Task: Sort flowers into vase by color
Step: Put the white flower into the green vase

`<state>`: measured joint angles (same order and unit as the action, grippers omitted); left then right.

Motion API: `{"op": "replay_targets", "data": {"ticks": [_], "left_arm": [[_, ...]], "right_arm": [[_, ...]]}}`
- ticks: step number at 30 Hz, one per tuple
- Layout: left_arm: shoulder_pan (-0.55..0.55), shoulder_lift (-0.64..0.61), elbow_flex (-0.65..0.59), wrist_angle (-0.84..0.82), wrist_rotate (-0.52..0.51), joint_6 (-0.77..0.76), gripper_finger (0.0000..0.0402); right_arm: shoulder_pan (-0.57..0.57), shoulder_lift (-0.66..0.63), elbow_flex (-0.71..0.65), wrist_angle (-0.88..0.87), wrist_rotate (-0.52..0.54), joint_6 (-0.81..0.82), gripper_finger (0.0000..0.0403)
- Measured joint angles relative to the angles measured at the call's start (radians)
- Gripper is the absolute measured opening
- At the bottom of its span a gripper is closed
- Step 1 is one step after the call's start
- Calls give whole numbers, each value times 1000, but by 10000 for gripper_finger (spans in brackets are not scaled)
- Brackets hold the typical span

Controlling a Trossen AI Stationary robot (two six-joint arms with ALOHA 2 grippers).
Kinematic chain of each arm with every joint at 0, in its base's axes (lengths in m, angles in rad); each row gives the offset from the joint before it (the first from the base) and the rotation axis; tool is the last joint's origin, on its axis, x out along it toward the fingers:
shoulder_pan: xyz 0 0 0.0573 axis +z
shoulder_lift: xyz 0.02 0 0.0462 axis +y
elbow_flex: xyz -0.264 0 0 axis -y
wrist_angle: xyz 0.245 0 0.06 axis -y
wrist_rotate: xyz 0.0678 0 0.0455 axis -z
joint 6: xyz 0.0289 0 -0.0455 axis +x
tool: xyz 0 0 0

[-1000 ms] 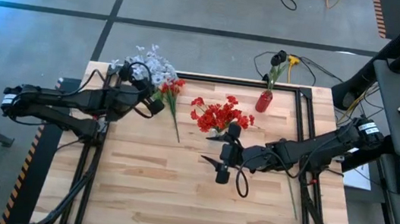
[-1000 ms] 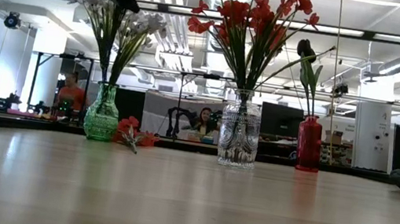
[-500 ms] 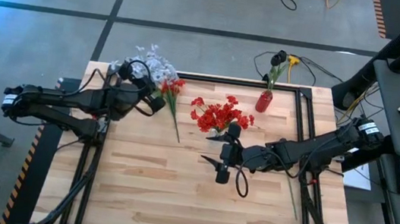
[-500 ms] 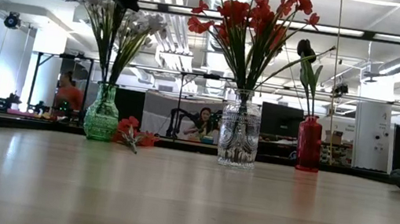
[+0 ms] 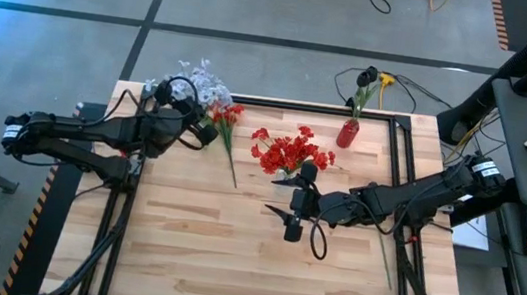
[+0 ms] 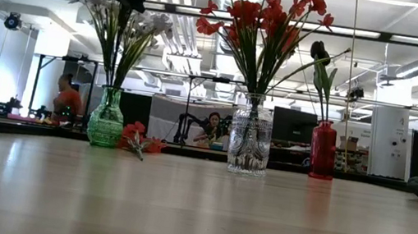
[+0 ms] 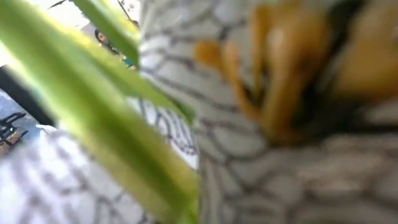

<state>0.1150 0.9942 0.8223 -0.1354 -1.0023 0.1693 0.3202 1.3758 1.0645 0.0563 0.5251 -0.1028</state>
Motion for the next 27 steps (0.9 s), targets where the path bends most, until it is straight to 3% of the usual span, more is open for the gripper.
{"op": "replay_targets", "data": {"ticks": [21, 27], "left_arm": [[13, 12, -21, 1, 0, -78, 0], [13, 11, -21, 1, 0, -81, 31]], "right_arm": [[0, 0, 0, 0, 0, 6, 272], [0, 0, 0, 0, 0, 6, 272]]}}
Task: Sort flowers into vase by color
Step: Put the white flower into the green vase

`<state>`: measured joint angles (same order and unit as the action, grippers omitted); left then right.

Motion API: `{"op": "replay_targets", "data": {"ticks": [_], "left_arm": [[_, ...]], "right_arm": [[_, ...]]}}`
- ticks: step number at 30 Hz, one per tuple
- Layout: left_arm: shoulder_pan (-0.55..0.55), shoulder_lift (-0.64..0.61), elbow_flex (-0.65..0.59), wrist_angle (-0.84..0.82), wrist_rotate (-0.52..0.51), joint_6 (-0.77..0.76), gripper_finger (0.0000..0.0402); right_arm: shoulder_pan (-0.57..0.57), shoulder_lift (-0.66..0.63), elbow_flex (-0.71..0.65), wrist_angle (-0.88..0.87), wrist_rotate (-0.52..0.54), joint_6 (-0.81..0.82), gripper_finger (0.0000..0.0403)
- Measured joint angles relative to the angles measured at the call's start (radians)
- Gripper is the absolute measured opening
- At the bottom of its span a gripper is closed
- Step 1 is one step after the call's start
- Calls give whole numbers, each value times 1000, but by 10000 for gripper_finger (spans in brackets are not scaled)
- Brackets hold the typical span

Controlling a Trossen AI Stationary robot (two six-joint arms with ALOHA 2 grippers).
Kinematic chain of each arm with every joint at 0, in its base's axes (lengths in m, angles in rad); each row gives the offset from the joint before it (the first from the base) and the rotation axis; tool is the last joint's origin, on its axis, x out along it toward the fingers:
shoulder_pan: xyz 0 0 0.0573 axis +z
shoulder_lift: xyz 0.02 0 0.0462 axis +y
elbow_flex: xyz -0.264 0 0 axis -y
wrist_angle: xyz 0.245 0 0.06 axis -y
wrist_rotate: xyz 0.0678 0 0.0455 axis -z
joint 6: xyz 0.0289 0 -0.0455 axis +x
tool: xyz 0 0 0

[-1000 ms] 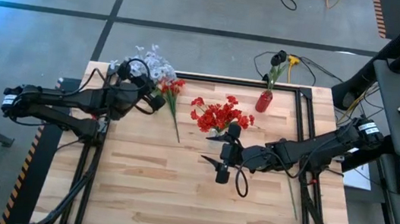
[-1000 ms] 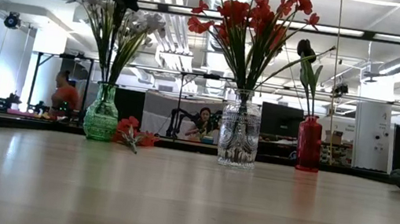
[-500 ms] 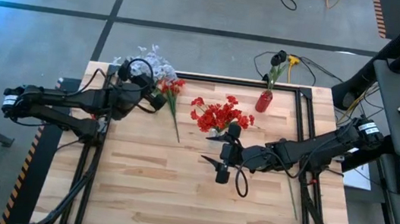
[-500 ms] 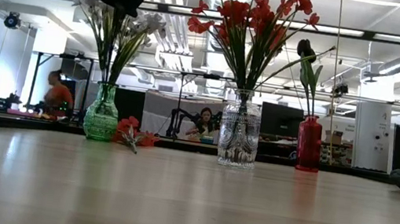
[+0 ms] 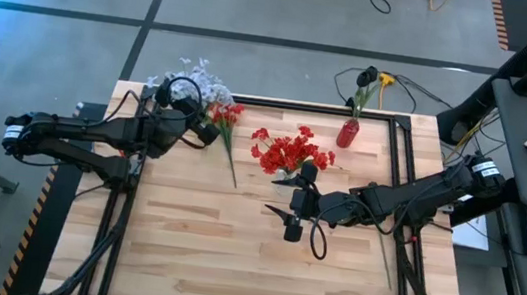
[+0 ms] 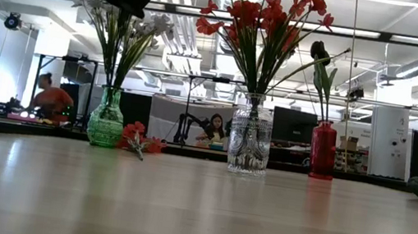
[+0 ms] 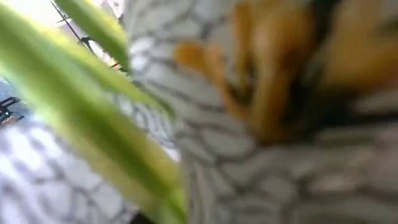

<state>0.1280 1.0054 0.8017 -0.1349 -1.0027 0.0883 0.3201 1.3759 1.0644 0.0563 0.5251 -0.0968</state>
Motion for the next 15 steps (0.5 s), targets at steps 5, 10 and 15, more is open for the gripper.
{"op": "replay_targets", "data": {"ticks": [5, 10, 15], "left_arm": [[0, 0, 0, 0, 0, 1, 76], [0, -2, 0, -1, 0, 3, 122], [0, -2, 0, -14, -1, 3, 163]], "right_arm": [[0, 0, 0, 0, 0, 0, 272], [0, 0, 0, 0, 0, 9, 272], [0, 0, 0, 0, 0, 11, 272]]}}
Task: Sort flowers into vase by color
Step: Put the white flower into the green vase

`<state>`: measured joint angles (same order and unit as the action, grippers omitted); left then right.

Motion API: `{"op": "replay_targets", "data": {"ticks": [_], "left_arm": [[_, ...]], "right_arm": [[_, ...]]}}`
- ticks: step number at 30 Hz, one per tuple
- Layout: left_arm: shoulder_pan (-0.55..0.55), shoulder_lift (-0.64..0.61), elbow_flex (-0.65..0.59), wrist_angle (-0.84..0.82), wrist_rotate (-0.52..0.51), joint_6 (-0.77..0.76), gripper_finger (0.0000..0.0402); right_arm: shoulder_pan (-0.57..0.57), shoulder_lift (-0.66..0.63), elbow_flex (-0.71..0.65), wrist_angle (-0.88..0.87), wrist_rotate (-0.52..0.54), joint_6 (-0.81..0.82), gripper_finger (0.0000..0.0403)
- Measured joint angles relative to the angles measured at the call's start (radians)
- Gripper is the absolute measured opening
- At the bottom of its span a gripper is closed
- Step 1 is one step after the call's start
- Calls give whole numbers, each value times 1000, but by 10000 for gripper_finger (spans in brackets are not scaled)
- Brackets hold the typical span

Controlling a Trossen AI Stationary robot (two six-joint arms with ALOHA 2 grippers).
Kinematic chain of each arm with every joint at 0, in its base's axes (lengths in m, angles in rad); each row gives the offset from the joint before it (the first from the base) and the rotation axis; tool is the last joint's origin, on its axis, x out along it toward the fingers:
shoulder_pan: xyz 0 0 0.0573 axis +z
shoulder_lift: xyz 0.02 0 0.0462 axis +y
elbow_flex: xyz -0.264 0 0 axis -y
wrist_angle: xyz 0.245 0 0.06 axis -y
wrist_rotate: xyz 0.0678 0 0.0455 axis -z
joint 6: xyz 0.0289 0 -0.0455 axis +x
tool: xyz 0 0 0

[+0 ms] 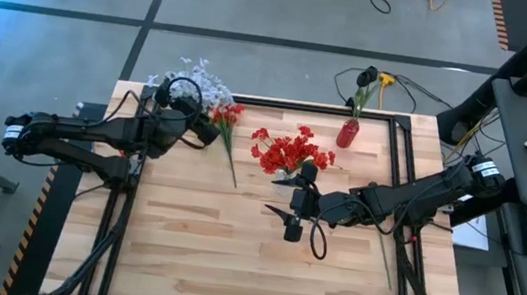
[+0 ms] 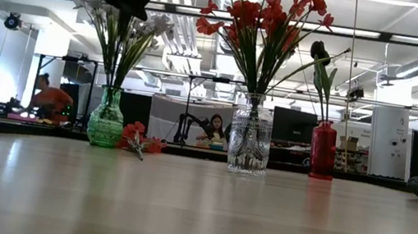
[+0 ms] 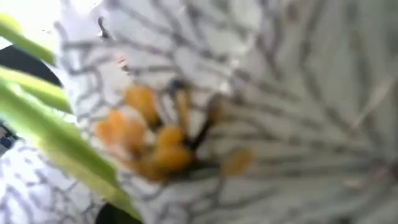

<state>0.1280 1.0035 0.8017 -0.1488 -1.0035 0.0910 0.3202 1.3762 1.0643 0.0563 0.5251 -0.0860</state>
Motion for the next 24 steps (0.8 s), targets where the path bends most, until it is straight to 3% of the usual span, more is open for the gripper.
{"op": "replay_targets", "data": {"ticks": [24], "left_arm": [[-5, -2, 2, -47, -35, -52, 317]], "right_arm": [[0, 0, 64, 3, 0, 52, 272]]}}
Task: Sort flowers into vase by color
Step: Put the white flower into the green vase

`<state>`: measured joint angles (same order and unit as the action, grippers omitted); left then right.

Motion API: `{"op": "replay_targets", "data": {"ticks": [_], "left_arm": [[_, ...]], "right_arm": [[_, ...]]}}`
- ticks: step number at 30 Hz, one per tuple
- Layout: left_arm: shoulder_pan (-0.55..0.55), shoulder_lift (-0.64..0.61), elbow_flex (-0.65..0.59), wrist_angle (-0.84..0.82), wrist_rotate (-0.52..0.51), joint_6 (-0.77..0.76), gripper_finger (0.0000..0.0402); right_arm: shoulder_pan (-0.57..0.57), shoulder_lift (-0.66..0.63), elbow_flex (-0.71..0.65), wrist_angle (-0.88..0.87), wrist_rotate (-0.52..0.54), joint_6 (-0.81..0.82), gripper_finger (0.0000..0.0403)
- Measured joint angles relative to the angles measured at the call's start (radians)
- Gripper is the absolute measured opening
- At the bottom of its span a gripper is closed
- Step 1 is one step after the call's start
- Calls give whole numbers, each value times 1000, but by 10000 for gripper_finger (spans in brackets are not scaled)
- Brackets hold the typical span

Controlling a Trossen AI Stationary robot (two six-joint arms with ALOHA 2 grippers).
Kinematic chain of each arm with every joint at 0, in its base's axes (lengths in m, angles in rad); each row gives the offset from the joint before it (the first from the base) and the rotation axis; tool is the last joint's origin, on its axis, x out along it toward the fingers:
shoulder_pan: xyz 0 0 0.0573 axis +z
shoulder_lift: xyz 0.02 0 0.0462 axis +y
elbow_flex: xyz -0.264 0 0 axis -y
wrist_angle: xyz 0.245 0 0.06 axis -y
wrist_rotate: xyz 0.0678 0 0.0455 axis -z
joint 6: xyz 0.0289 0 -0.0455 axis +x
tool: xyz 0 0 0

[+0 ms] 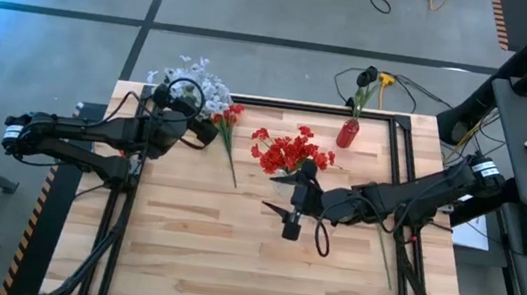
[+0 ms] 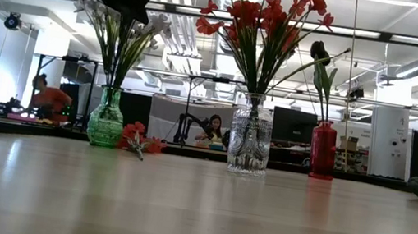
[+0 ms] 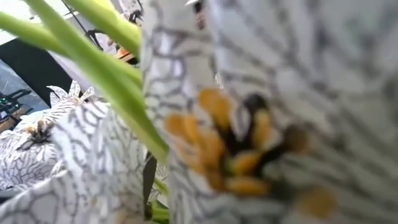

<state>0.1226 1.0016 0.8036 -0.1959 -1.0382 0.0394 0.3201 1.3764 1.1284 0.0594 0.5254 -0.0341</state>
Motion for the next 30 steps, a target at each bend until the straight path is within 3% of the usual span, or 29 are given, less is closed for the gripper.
{"op": "replay_targets", "data": {"ticks": [9, 16, 23, 30], "left_arm": [[-2, 0, 0, 0, 0, 0, 320], [-3, 0, 2, -2, 0, 0, 320], [-35, 0, 41, -47, 1, -2, 320], [-44, 0, 123, -218, 1, -53, 320]], "right_arm": [[-81, 1, 122, 3, -6, -98, 245], [-187, 42, 185, -57, -110, -94, 222], [-194, 52, 192, -99, -114, -70, 226], [-189, 52, 192, -107, -115, -71, 242]]}}
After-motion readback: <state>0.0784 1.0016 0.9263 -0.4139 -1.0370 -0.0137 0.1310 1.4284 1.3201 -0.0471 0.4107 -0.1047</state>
